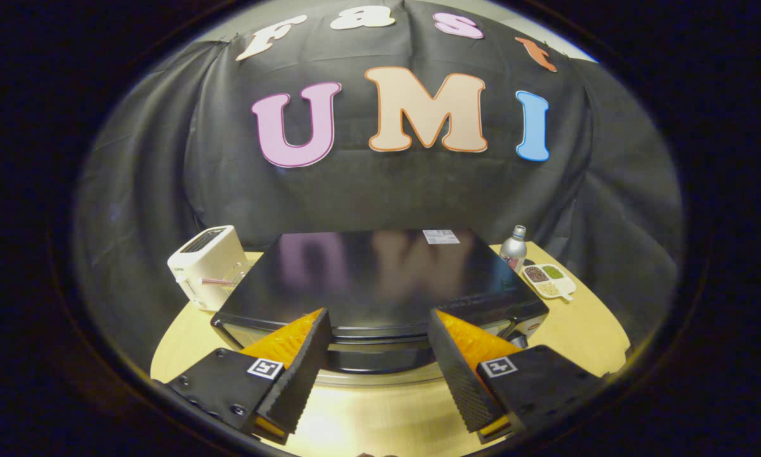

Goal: Open the toaster oven, put the food inside, and close the toaster oven door.

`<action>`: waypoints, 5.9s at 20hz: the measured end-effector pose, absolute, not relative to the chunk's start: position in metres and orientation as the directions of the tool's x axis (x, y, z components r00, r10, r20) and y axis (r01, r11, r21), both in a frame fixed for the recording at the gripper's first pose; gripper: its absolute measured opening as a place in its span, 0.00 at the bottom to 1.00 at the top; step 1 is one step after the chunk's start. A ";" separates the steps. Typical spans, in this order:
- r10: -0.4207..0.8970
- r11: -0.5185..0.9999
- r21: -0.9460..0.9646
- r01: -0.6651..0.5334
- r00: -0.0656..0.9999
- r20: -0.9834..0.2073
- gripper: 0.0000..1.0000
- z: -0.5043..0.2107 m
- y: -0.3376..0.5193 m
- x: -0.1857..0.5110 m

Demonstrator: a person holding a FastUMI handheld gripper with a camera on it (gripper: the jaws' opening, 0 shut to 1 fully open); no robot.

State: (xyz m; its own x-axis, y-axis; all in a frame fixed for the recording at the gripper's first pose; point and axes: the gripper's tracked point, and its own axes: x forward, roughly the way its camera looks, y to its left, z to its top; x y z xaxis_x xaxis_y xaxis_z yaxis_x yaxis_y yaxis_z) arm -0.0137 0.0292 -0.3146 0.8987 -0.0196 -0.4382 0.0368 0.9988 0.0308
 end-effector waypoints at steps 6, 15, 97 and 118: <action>-0.025 0.998 0.034 0.045 0.894 -0.447 0.97 -0.317 0.027 -0.018; -0.009 0.999 0.037 0.031 0.879 -0.477 0.97 -0.317 0.024 -0.046; -0.211 0.962 -0.092 0.256 0.491 -0.845 0.74 -0.518 -0.264 -0.112; -0.208 0.916 0.065 0.396 0.609 -0.766 0.44 -0.466 -0.223 -0.105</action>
